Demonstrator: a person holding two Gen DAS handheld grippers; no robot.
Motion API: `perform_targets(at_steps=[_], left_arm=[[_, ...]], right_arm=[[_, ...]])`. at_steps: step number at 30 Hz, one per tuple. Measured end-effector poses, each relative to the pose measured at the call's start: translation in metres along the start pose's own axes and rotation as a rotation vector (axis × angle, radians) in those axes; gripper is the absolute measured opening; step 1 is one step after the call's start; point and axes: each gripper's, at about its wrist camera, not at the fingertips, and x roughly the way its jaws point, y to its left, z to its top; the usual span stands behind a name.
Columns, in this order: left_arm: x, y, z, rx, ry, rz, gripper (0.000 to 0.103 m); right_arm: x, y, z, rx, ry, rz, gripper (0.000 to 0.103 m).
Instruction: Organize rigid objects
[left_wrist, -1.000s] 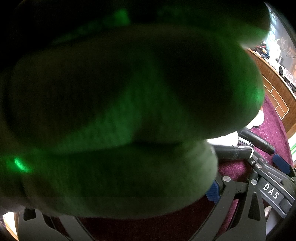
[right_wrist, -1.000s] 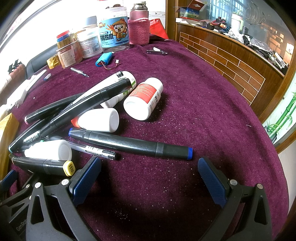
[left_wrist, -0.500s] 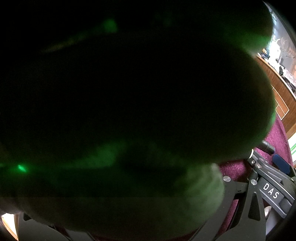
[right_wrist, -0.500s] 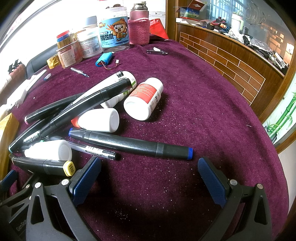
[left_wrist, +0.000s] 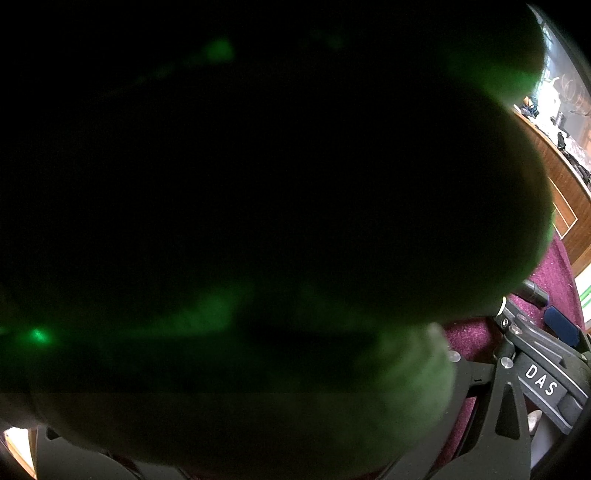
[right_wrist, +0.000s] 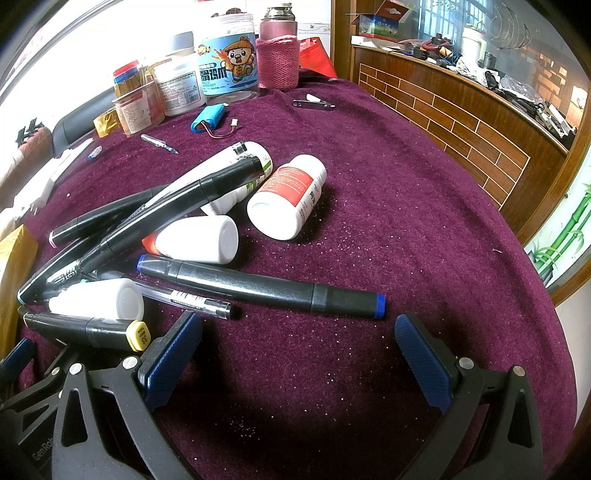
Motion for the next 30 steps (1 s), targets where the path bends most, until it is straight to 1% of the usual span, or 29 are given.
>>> perform_targets(at_steps=[30], left_arm=[[-0.0027,-0.0072,0.0012,0.0,0.0,-0.001,0.103]], right_arm=[[0.0089,0.0055,-0.0075,0.0,-0.003,0.0,0.102]])
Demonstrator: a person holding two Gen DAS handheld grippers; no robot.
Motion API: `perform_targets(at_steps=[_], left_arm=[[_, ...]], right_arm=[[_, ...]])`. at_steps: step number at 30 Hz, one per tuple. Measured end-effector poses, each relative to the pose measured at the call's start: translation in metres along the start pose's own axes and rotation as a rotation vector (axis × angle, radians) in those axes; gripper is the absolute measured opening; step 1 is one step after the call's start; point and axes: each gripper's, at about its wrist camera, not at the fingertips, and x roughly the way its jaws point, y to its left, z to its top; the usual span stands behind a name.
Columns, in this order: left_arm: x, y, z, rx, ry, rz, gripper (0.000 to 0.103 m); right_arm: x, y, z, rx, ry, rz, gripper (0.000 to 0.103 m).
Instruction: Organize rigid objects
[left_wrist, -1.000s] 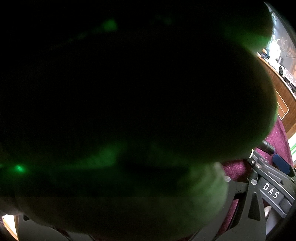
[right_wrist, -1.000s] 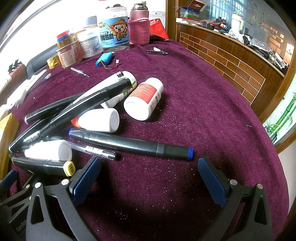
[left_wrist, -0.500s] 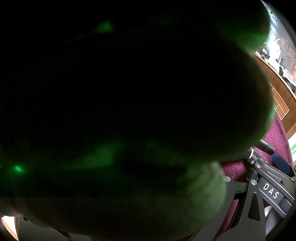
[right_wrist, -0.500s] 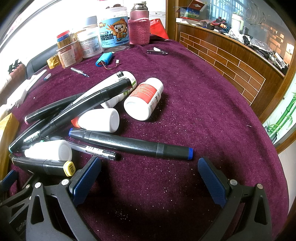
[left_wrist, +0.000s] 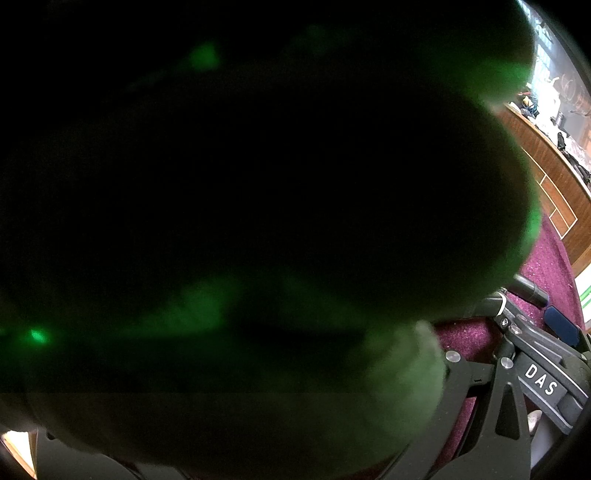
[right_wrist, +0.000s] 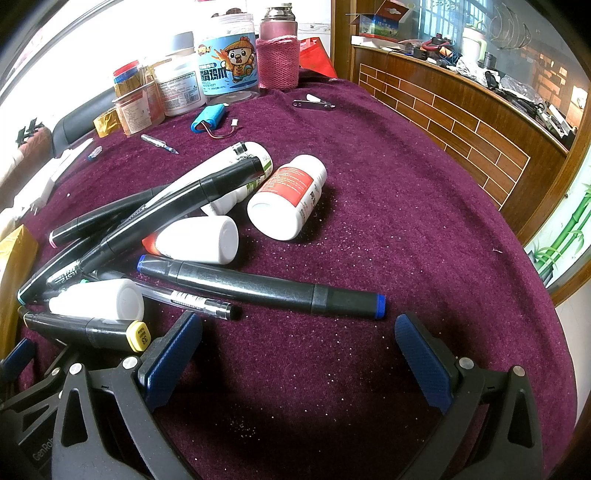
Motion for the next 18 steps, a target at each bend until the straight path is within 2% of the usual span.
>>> perform_targets(at_steps=[18], left_arm=[[0.013,-0.005,0.004,0.005,-0.004,0.004,0.103]], right_arm=[[0.005,0.003,-0.005,0.0,-0.002,0.0,0.102]])
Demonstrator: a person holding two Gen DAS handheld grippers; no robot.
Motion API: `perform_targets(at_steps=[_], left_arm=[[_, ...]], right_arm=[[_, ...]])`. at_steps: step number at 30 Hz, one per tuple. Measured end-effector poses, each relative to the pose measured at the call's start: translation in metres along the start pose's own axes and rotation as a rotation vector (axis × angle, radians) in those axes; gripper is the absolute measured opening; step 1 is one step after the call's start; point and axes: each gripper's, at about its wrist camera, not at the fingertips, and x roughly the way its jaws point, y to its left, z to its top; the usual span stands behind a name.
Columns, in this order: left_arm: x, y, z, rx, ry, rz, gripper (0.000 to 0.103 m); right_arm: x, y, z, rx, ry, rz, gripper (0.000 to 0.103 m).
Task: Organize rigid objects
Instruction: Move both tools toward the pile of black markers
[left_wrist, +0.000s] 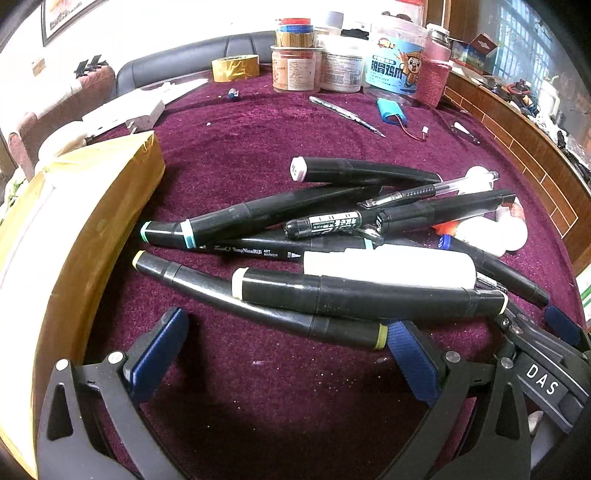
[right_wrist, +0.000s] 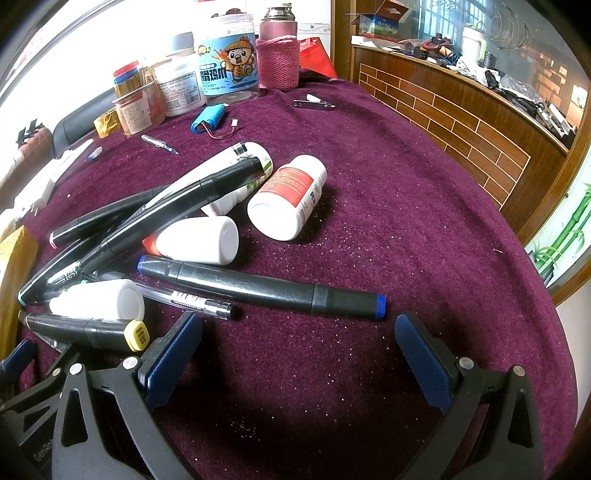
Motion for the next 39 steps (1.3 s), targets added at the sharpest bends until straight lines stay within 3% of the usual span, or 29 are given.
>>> perform_targets(at_steps=[11,18,23,29,31,33,34,36,37,39], left_arm=[[0.0,0.001,0.0,-0.001,0.0,-0.001,0.103],[0.009,0.008,0.002,-0.001,0.004,0.0,0.103],[-0.008,0.018,-0.007,0.116,0.054,-0.085,0.103],[-0.015,0.012,-0.022,0.112,0.055,-0.068,0.103],[-0.015,0.013,-0.022,0.109,0.057,-0.076,0.103],[-0.016,0.012,-0.023,0.108,0.058,-0.084,0.103],[-0.016,0.013,-0.023,0.105,0.057,-0.093,0.103],[-0.02,0.018,-0.023,0.091,0.058,-0.135,0.103],[-0.026,0.025,-0.024,0.059,0.062,-0.19,0.103],[-0.035,0.038,-0.025,0.02,0.06,-0.267,0.103]], right_arm=[[0.003,0.002,-0.003,-0.005,0.001,0.008,0.102],[0.004,0.002,0.0,-0.046,0.054,0.035,0.102],[0.001,0.001,-0.006,-0.074,0.056,0.047,0.102],[-0.008,-0.003,-0.011,-0.113,0.102,0.069,0.1],[-0.024,-0.01,-0.014,-0.103,0.056,0.066,0.099],[-0.052,-0.019,-0.016,-0.075,-0.074,0.062,0.099],[-0.069,-0.026,-0.017,-0.039,-0.17,0.079,0.099],[-0.082,-0.034,-0.017,0.012,-0.281,0.165,0.099],[-0.079,-0.034,-0.013,0.013,-0.282,0.177,0.099],[-0.063,-0.028,0.0,-0.011,-0.236,0.113,0.097]])
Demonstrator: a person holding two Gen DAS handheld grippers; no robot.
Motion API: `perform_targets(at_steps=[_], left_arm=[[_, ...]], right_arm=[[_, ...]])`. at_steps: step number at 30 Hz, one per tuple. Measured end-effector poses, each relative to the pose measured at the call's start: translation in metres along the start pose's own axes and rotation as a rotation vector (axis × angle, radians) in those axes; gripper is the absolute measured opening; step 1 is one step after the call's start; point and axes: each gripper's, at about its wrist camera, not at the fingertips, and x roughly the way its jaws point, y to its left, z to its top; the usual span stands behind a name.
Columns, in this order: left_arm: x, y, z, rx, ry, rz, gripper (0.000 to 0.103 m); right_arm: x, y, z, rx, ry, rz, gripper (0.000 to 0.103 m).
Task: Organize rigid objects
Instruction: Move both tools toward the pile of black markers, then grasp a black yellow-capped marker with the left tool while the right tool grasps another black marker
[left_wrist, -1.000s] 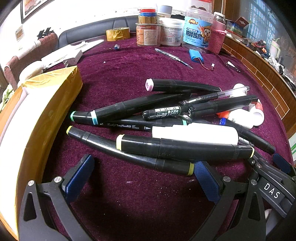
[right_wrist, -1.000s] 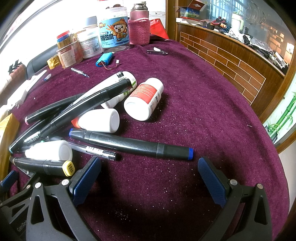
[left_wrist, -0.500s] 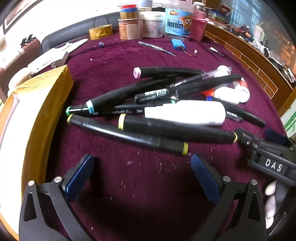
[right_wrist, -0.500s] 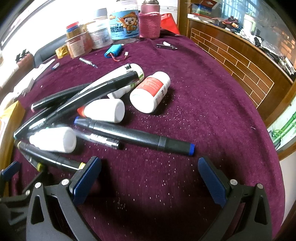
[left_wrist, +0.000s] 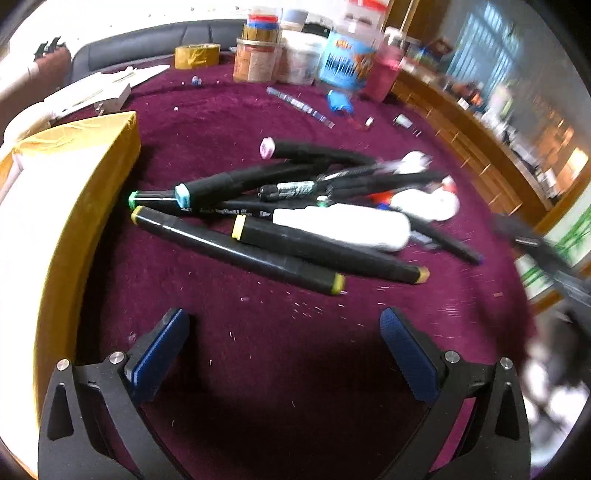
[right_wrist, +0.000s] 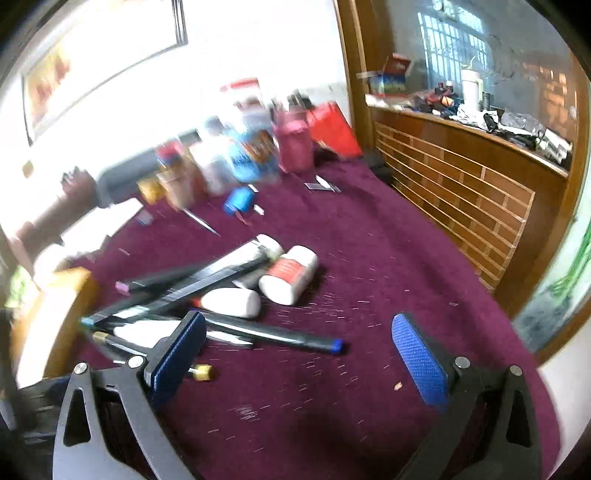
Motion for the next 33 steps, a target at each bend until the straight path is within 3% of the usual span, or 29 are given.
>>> perform_targets(at_steps=[2,5,6,12,15,16,20,23,25,28,33], left_arm=[[-0.021,0.003,0.0,0.011,-0.052,-0.007,0.103],[-0.043,0.002,0.003,0.08,-0.131,0.045,0.103],[-0.044,0.002,0.007,0.093,-0.139,0.066,0.103],[-0.003,-0.001,0.039,0.016,-0.047,0.085,0.103],[0.031,-0.013,0.049,0.079,0.005,0.14,0.103],[0.033,-0.02,0.048,0.124,-0.011,0.166,0.103],[0.024,-0.047,0.03,0.298,0.032,0.089,0.081],[0.013,-0.057,0.013,0.378,0.067,0.036,0.072],[0.0,-0.048,0.009,0.334,0.081,-0.048,0.072],[-0.02,-0.029,0.01,0.258,0.038,-0.085,0.072],[-0.02,-0.004,0.021,0.161,0.024,-0.043,0.072]], right_arm=[[0.019,-0.002,0.005,0.023,0.0,-0.015,0.09],[0.037,-0.01,-0.001,0.081,-0.003,0.002,0.09],[0.044,-0.012,-0.002,0.085,0.034,0.007,0.09],[0.038,-0.028,-0.008,0.134,0.047,0.073,0.089],[0.038,-0.027,-0.007,0.127,0.048,0.079,0.089],[0.038,-0.027,-0.008,0.126,0.049,0.081,0.089],[0.04,-0.029,-0.009,0.136,0.061,0.089,0.09],[0.043,-0.03,-0.01,0.144,0.081,0.095,0.09],[0.044,-0.031,-0.01,0.151,0.086,0.101,0.09],[0.044,-0.033,-0.011,0.159,0.087,0.104,0.09],[0.046,-0.033,-0.011,0.164,0.099,0.105,0.09]])
